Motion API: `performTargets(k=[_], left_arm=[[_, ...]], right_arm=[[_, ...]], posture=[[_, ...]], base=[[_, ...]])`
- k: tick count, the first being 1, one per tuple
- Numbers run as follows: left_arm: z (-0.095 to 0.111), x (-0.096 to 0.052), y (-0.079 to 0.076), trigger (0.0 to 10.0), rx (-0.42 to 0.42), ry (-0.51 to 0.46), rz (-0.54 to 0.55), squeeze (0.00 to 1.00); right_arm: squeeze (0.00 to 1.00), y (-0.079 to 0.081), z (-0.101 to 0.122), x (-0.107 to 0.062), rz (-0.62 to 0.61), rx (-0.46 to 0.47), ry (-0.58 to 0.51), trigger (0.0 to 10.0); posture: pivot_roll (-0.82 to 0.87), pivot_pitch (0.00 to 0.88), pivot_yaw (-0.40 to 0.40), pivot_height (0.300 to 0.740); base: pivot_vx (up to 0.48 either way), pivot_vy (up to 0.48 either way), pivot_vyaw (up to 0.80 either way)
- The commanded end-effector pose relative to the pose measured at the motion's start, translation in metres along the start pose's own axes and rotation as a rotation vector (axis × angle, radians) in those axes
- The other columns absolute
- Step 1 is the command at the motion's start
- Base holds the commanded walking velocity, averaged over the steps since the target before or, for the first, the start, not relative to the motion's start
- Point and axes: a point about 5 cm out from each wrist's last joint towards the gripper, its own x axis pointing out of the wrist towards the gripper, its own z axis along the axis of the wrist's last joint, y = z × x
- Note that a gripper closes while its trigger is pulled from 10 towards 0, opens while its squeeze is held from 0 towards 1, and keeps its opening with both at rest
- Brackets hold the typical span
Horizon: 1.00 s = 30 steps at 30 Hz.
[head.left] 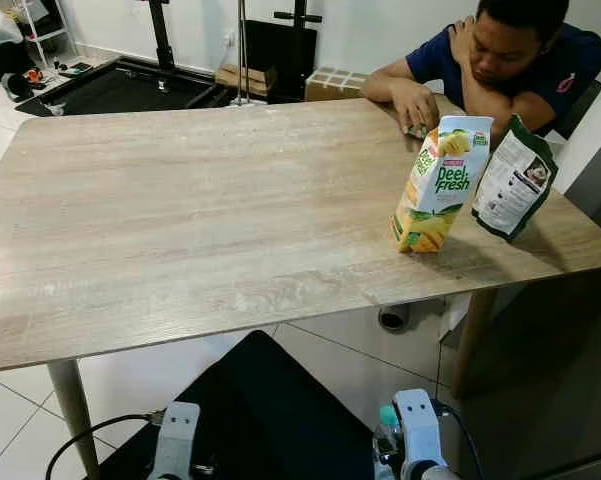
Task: Restocking fridge
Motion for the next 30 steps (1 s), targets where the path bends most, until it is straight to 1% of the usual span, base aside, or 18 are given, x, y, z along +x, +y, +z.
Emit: performTargets(k=[1,2,3,4,7,11,15,17,18,19,20,22,23,24,25,26,28,30], left_arm=[[-0.010,-0.002,-0.008,10.0,0.002,0.039,-0.014,0.00],[-0.010,-0.001,-0.012,10.0,0.007,0.043,-0.019,0.00],[-0.010,-0.001,-0.013,10.0,0.007,0.042,-0.020,0.00],[-0.010,-0.001,-0.013,10.0,0.007,0.042,-0.020,0.00],[-0.008,-0.001,-0.011,10.0,-0.010,0.035,-0.013,0.00],[-0.007,0.000,-0.012,10.0,-0.012,0.034,-0.011,0.00],[-0.005,0.001,-0.012,10.0,-0.008,0.028,-0.009,0.00],[-0.004,0.001,-0.012,10.0,-0.011,0.023,-0.007,0.00],[-0.002,0.001,-0.011,10.0,-0.030,0.012,0.000,0.00],[0.000,0.001,-0.011,10.0,-0.066,-0.002,-0.007,0.00],[0.002,0.002,-0.014,10.0,-0.077,-0.017,-0.043,0.00],[0.002,0.001,-0.022,10.0,-0.042,-0.026,-0.147,0.00],[0.002,0.001,-0.022,10.0,-0.042,-0.026,-0.147,0.00],[0.001,0.000,-0.024,10.0,-0.040,-0.024,-0.189,0.00],[0.001,0.000,-0.024,10.0,-0.040,-0.024,-0.189,0.00],[0.001,0.000,-0.023,10.0,-0.047,-0.023,-0.211,0.00],[0.000,-0.001,-0.019,10.0,-0.051,-0.020,-0.220,0.00],[-0.005,-0.004,-0.009,10.0,-0.008,-0.002,-0.212,0.00]], right_arm=[[0.00,0.007,-0.002,0.001,0.019,0.020,0.007,10.0],[0.00,0.008,0.000,0.002,0.018,0.028,-0.005,10.0],[0.00,0.009,0.002,0.002,0.022,0.041,-0.021,10.0],[0.00,0.009,0.002,0.002,0.022,0.041,-0.021,10.0],[0.00,0.014,0.012,0.004,0.059,0.073,-0.081,10.0],[0.00,0.018,0.019,0.006,0.091,0.087,-0.115,10.0],[0.00,0.025,0.035,0.010,0.138,0.133,-0.184,10.0],[0.00,0.026,0.038,0.011,0.143,0.139,-0.192,10.0],[0.00,0.027,0.040,0.012,0.148,0.139,-0.197,10.0],[0.00,0.027,0.040,0.012,0.151,0.135,-0.194,10.0],[0.00,0.027,0.041,0.012,0.155,0.130,-0.190,10.0],[0.00,0.027,0.040,0.012,0.158,0.128,-0.184,10.0],[0.00,0.027,0.040,0.012,0.158,0.128,-0.184,10.0],[0.00,0.027,0.039,0.012,0.161,0.124,-0.179,10.0],[0.00,0.027,0.039,0.012,0.161,0.124,-0.179,10.0],[0.00,0.026,0.038,0.011,0.165,0.118,-0.174,10.0],[0.00,0.025,0.036,0.011,0.168,0.109,-0.167,10.0],[0.00,0.023,0.032,0.010,0.168,0.094,-0.150,10.0]], posture=[[-0.10,0.072,-0.018,0.740],[-0.10,0.076,-0.016,0.740],[-0.10,0.079,-0.014,0.740],[-0.10,0.079,-0.014,0.740],[-0.10,0.082,-0.014,0.740],[-0.09,0.081,-0.015,0.740],[-0.09,0.083,-0.017,0.740],[-0.10,0.082,-0.017,0.740],[-0.10,0.082,-0.018,0.740],[-0.10,0.082,-0.018,0.740],[-0.10,0.082,-0.019,0.740],[-0.10,0.081,-0.023,0.740],[-0.10,0.081,-0.023,0.740],[-0.10,0.083,-0.026,0.740],[-0.10,0.083,-0.026,0.740],[-0.10,0.083,-0.030,0.740],[-0.10,0.084,-0.032,0.740],[-0.10,0.085,-0.037,0.740]], base=[[0.000,0.000,0.00],[0.000,0.000,0.00],[0.000,0.000,0.00],[0.000,0.000,0.00],[0.000,0.000,0.00],[0.000,0.000,0.00],[0.000,0.000,0.00],[0.000,0.000,0.00],[0.000,0.000,0.00],[0.000,0.000,0.00],[0.000,0.000,0.00],[0.000,0.000,0.00],[0.000,0.000,0.00],[0.000,0.000,0.00],[0.000,0.000,0.00],[0.000,0.000,0.00],[0.000,0.000,0.00],[0.000,0.000,0.00]])
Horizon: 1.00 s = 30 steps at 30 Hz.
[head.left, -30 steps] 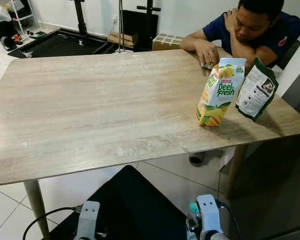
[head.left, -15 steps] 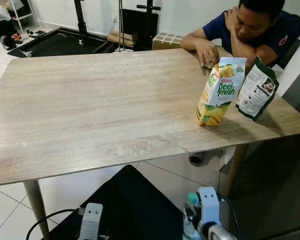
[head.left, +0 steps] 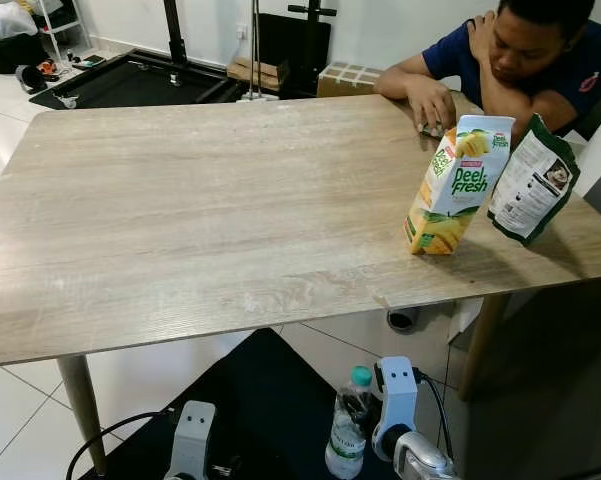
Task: Restocking fridge
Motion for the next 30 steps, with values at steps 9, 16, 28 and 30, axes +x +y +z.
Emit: performTargets(k=[9,16,28,30], left_arm=[[-0.035,-0.036,0.042,10.0,0.145,0.083,0.009,0.00],[-0.031,-0.041,0.056,10.0,0.148,0.055,0.078,0.00],[0.002,0.002,-0.017,10.0,0.148,-0.040,-0.084,0.00],[0.002,0.002,-0.017,10.0,0.148,-0.040,-0.084,0.00]], right_arm=[[0.00,-0.010,-0.016,-0.010,-0.033,-0.015,0.071,10.0],[0.00,-0.014,-0.017,-0.012,-0.047,-0.019,0.079,10.0],[0.00,-0.011,-0.021,-0.011,-0.057,-0.033,0.105,10.0],[0.00,-0.011,-0.021,-0.011,-0.057,-0.033,0.105,10.0]], posture=[[-0.10,0.091,-0.042,0.740],[-0.10,0.090,-0.047,0.740],[-0.10,0.092,-0.045,0.740],[-0.10,0.092,-0.045,0.740]], base=[[0.000,0.000,0.00],[0.000,0.000,0.00],[0.000,0.000,0.00],[0.000,0.000,0.00]])
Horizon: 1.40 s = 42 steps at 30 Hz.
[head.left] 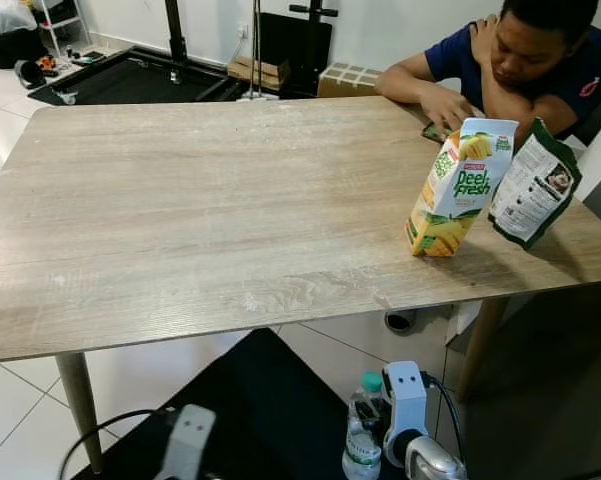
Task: Restocking fridge
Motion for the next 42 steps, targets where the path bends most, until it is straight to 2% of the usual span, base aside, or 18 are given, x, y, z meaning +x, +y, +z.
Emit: performTargets(k=[1,6,7,9,10,11,12,15,17,19,21,24,29,31,35,40,41,42], left_arm=[[-0.010,-0.001,-0.007,10.0,0.002,0.053,-0.003,0.00],[-0.019,-0.005,-0.002,10.0,0.001,0.101,0.038,0.00],[-0.037,-0.023,0.024,10.0,-0.066,0.138,0.170,0.00],[-0.042,-0.031,0.036,10.0,-0.098,0.146,0.227,0.00],[-0.048,-0.042,0.052,10.0,-0.134,0.140,0.296,0.00],[-0.048,-0.042,0.052,10.0,-0.134,0.140,0.296,0.00],[-0.053,-0.055,0.068,10.0,-0.158,0.132,0.354,0.00],[-0.055,-0.067,0.083,10.0,-0.163,0.113,0.396,0.00],[-0.043,-0.084,0.107,10.0,-0.099,0.003,0.391,0.00],[-0.037,-0.087,0.111,10.0,-0.065,-0.037,0.371,0.00],[-0.028,-0.085,0.110,10.0,-0.012,-0.090,0.331,0.00],[-0.008,-0.071,0.086,10.0,0.077,-0.237,0.270,0.00],[0.008,-0.065,0.064,10.0,0.079,-0.398,0.364,0.00],[0.008,-0.065,0.064,10.0,0.079,-0.398,0.364,0.00],[0.011,-0.076,0.045,10.0,0.017,-0.528,0.482,0.00],[-0.009,-0.074,0.048,10.0,-0.026,-0.424,0.484,0.00],[-0.031,-0.064,0.048,10.0,0.005,-0.222,0.398,0.00],[-0.031,-0.064,0.048,10.0,0.005,-0.222,0.398,0.00]], right_arm=[[0.00,0.002,-0.018,-0.006,-0.005,0.020,0.074,10.0],[0.00,0.001,-0.019,-0.006,-0.006,0.021,0.077,10.0],[0.00,0.000,-0.020,-0.007,-0.013,0.023,0.076,10.0],[0.00,-0.001,-0.020,-0.008,-0.016,0.024,0.075,10.0],[0.00,-0.003,-0.019,-0.008,-0.021,0.025,0.073,10.0],[0.00,-0.003,-0.019,-0.008,-0.021,0.025,0.073,10.0],[0.00,-0.004,-0.019,-0.008,-0.025,0.025,0.072,10.0],[0.00,-0.005,-0.019,-0.008,-0.029,0.025,0.071,10.0],[0.00,-0.009,-0.017,-0.009,-0.034,0.018,0.070,10.0],[0.00,-0.009,-0.016,-0.009,-0.035,0.015,0.070,10.0],[0.00,-0.010,-0.016,-0.009,-0.035,0.012,0.070,10.0],[0.00,-0.010,-0.015,-0.009,-0.041,0.019,0.062,10.0],[0.00,-0.010,-0.019,-0.011,-0.048,0.036,0.051,10.0],[0.00,-0.010,-0.019,-0.011,-0.048,0.036,0.051,10.0],[0.00,-0.010,-0.027,-0.016,-0.058,0.052,0.057,10.0],[0.00,-0.010,-0.028,-0.016,-0.059,0.048,0.068,10.0],[0.00,-0.008,-0.027,-0.014,-0.049,0.034,0.078,10.0],[0.00,-0.008,-0.027,-0.014,-0.049,0.034,0.078,10.0]], posture=[[-0.09,0.093,-0.043,0.740],[-0.09,0.093,-0.042,0.740],[-0.09,0.094,-0.040,0.740],[-0.09,0.094,-0.040,0.740],[-0.09,0.094,-0.042,0.740],[-0.09,0.094,-0.042,0.740],[-0.09,0.095,-0.046,0.740],[-0.09,0.095,-0.051,0.740],[-0.08,0.097,-0.060,0.740],[-0.08,0.097,-0.060,0.740],[-0.08,0.096,-0.061,0.740],[-0.09,0.096,-0.053,0.740],[-0.11,0.097,-0.037,0.740],[-0.11,0.097,-0.037,0.740],[-0.11,0.093,-0.030,0.740],[-0.09,0.085,-0.047,0.740],[-0.09,0.078,-0.058,0.740],[-0.09,0.078,-0.058,0.740]], base=[[0.000,0.000,0.00],[0.000,0.000,0.00],[0.000,0.000,0.00],[0.000,0.000,0.00],[0.000,0.000,0.00],[0.000,0.000,0.00],[0.000,0.000,0.00],[0.000,0.000,0.00],[0.000,0.000,0.00],[0.000,0.000,0.00],[0.000,0.000,0.00],[0.000,0.000,0.00],[0.000,0.000,0.00],[0.000,0.000,0.00],[0.000,0.000,0.00],[0.000,0.000,0.00],[0.000,0.000,0.00],[0.000,0.000,0.00]])
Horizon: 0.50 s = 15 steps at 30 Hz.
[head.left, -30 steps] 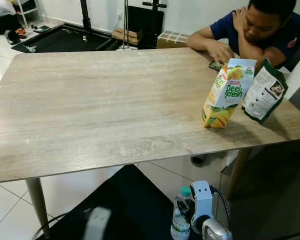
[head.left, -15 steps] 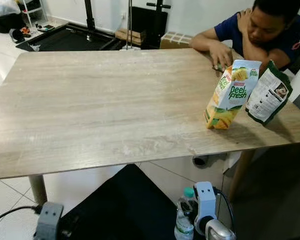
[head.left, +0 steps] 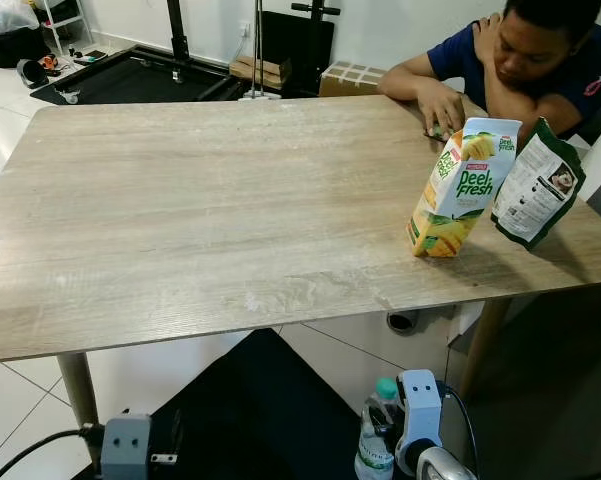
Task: Restocking fridge
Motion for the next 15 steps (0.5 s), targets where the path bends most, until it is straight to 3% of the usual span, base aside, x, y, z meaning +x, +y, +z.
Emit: performTargets(k=[1,5,9,15], left_arm=[[-0.027,-0.010,0.000,10.0,0.072,0.198,-0.089,0.00],[-0.030,-0.011,0.002,10.0,0.118,0.237,-0.127,0.00],[-0.013,0.002,0.013,10.0,0.096,0.170,-0.075,0.00],[-0.005,0.012,0.005,10.0,0.095,0.124,-0.110,0.00]], right_arm=[[0.00,0.006,-0.016,-0.003,0.018,0.010,0.079,10.0],[0.00,0.008,-0.014,-0.002,0.025,0.005,0.077,10.0],[0.00,0.006,-0.009,0.000,0.006,0.023,0.053,10.0],[0.00,0.006,-0.010,-0.001,-0.003,0.033,0.051,10.0]], posture=[[-0.09,0.078,-0.058,0.740],[-0.10,0.074,-0.048,0.740],[-0.10,0.062,-0.032,0.740],[-0.11,0.059,-0.027,0.740]], base=[[0.000,0.000,0.00],[0.000,0.000,0.00],[0.000,0.000,0.00],[0.000,0.000,0.00]])
